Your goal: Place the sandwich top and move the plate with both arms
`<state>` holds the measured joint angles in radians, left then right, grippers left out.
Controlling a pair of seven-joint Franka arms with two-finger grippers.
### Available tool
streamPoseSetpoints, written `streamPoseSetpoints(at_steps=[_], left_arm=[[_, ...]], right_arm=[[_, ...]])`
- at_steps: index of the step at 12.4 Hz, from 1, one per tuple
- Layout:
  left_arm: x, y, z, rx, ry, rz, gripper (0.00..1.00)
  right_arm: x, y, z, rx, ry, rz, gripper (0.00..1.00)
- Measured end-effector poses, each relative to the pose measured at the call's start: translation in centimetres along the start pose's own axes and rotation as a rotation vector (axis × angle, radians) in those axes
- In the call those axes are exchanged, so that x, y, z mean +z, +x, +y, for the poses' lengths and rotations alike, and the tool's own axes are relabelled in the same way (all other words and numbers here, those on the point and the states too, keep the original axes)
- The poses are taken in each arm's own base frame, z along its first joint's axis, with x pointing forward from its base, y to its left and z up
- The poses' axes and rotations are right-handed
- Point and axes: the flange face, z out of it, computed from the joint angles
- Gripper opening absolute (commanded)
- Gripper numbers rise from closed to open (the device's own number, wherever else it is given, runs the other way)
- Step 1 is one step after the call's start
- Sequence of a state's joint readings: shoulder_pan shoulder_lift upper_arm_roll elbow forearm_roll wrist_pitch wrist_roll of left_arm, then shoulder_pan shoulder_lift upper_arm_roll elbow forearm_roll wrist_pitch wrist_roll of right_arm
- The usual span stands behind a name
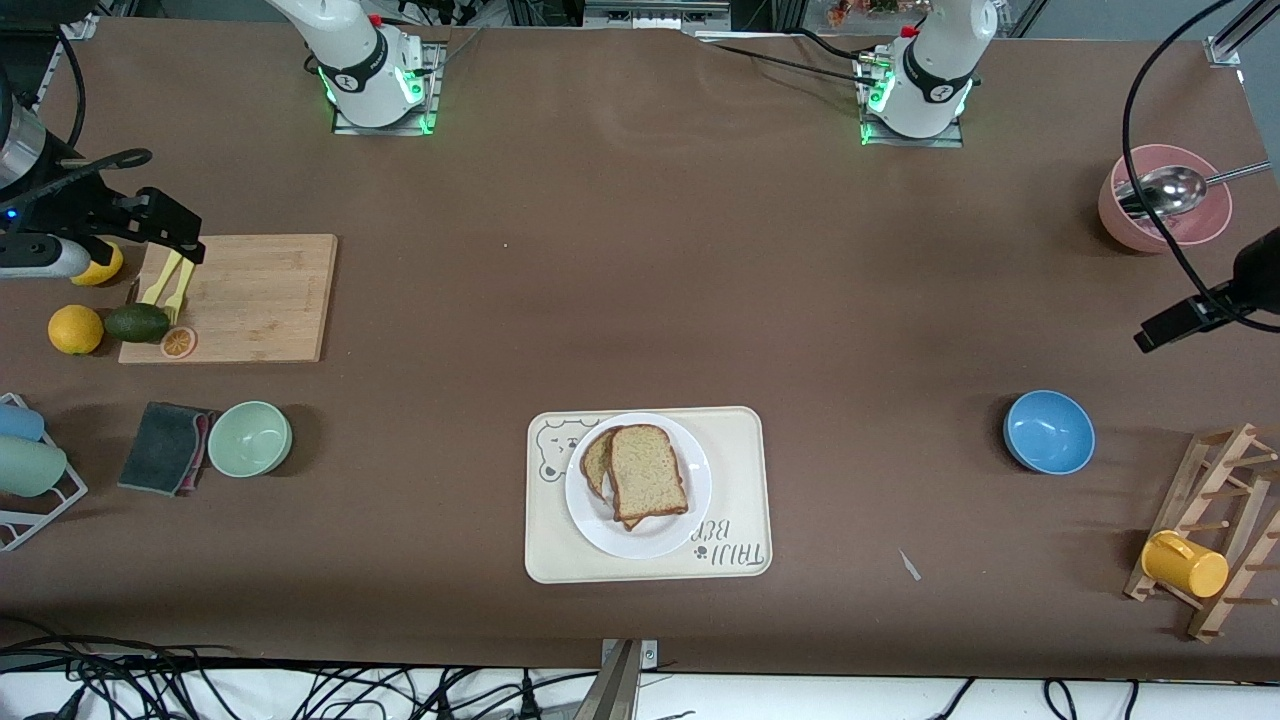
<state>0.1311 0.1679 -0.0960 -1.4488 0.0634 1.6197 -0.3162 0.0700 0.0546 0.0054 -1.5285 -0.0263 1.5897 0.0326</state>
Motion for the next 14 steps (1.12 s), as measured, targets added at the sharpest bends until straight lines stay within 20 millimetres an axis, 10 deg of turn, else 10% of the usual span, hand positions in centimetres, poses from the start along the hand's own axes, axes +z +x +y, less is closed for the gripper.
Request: streamPoseSetpoints(at_steps=[6, 14], left_arm=[[-2.8, -5.8, 1.8, 0.053, 0.016, 0.002, 1.00], [-2.4, -6.5, 3.1, 0.074, -0.012, -0.019, 1.00]], right_arm=[[-0.1, -0.1, 0.0, 0.005, 0.000, -0.010, 1.00], [0.1, -0.6, 0.0, 0.060, -0.003, -0.058, 1.00]])
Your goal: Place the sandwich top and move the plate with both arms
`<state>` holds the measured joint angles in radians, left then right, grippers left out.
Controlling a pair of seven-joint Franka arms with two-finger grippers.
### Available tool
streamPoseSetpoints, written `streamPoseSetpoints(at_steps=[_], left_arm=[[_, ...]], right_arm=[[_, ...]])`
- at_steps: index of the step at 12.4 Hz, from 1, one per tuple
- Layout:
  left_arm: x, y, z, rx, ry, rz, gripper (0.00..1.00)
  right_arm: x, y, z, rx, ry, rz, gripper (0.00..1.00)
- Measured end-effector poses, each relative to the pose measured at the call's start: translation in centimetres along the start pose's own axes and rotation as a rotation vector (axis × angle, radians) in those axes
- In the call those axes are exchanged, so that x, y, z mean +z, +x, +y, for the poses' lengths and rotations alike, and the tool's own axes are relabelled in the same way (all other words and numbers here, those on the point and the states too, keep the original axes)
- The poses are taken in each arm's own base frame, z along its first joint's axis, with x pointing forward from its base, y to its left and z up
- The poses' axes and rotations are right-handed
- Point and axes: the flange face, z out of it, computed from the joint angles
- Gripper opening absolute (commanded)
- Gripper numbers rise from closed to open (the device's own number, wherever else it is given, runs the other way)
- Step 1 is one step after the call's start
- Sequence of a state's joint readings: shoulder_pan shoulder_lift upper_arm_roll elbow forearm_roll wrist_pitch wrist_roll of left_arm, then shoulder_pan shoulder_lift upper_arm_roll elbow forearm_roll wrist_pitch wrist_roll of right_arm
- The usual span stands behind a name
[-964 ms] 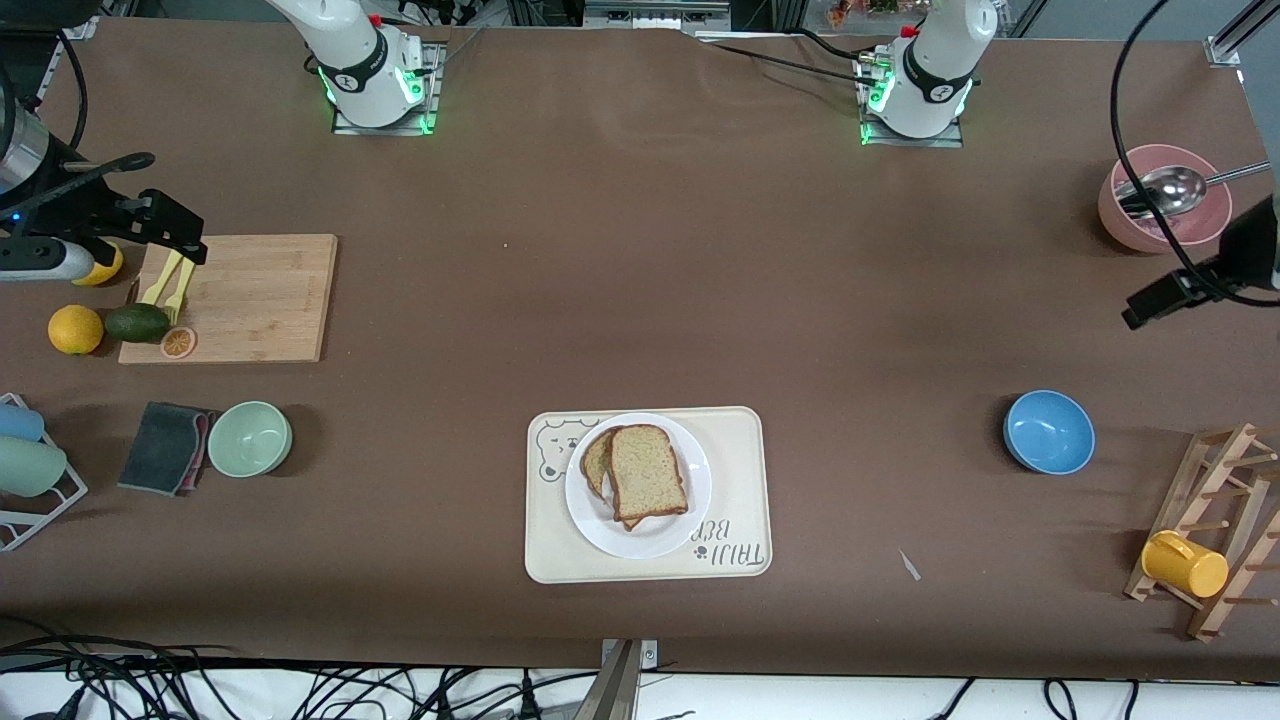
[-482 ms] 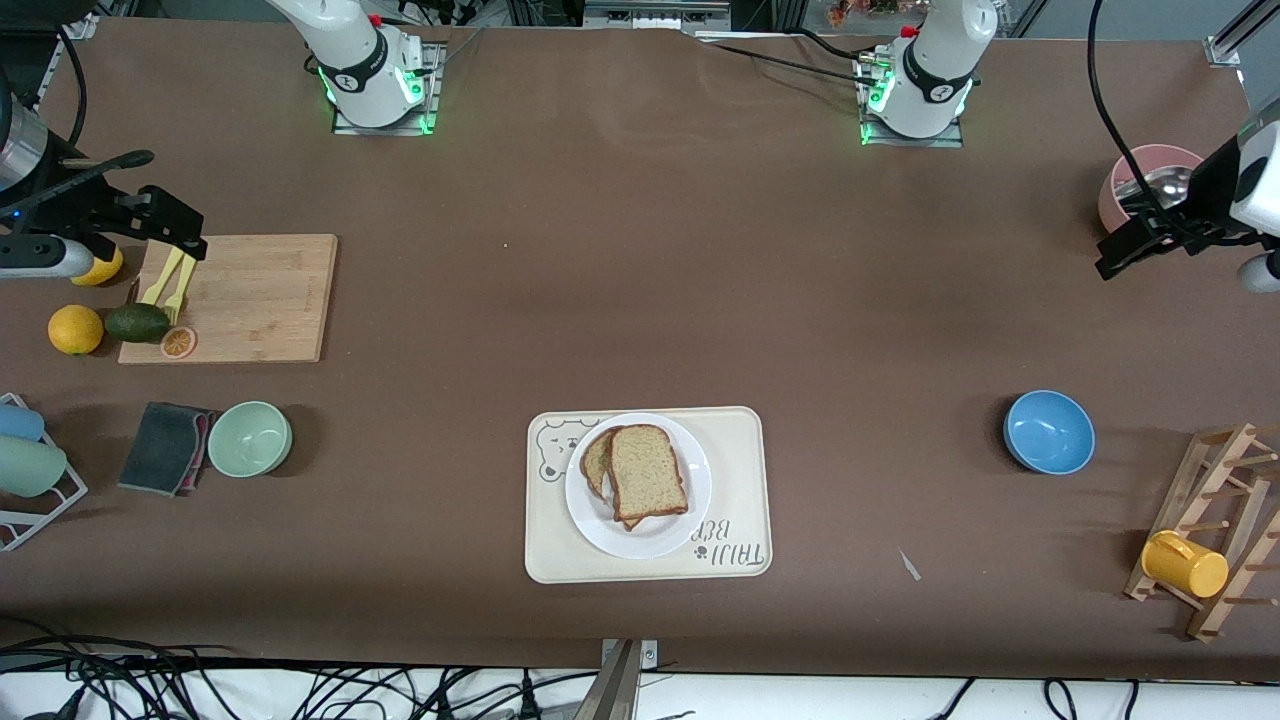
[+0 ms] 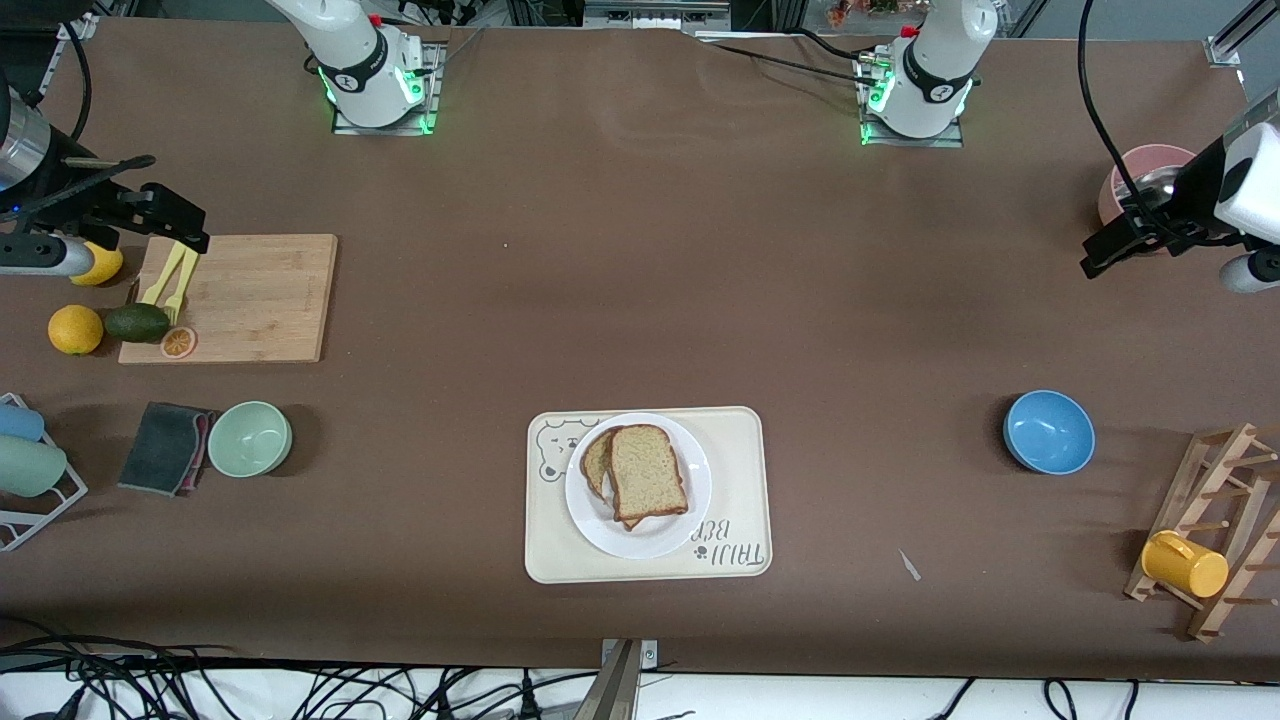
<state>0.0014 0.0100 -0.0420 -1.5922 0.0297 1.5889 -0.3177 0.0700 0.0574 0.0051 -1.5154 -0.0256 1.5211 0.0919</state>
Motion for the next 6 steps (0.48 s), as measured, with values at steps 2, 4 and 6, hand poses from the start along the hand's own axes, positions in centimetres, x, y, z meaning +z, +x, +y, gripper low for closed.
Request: streamPoseSetpoints(at_steps=[2, 4, 6], left_arm=[[-0.01, -0.24, 0.71, 0.014, -0.004, -0.001, 1.00], [0.11, -0.45, 1.27, 0.061, -0.003, -0.004, 1.00], [0.27, -0.38, 1.04, 0.089, -0.003, -0.008, 1.00]], right_arm=[[-0.05, 0.01, 0.09, 0.008, 0.000, 0.001, 1.00], [-0.09, 0.01, 0.09, 0.010, 0.000, 0.002, 1.00], [-0.13, 0.01, 0.10, 0.010, 0.000, 0.003, 1.00]])
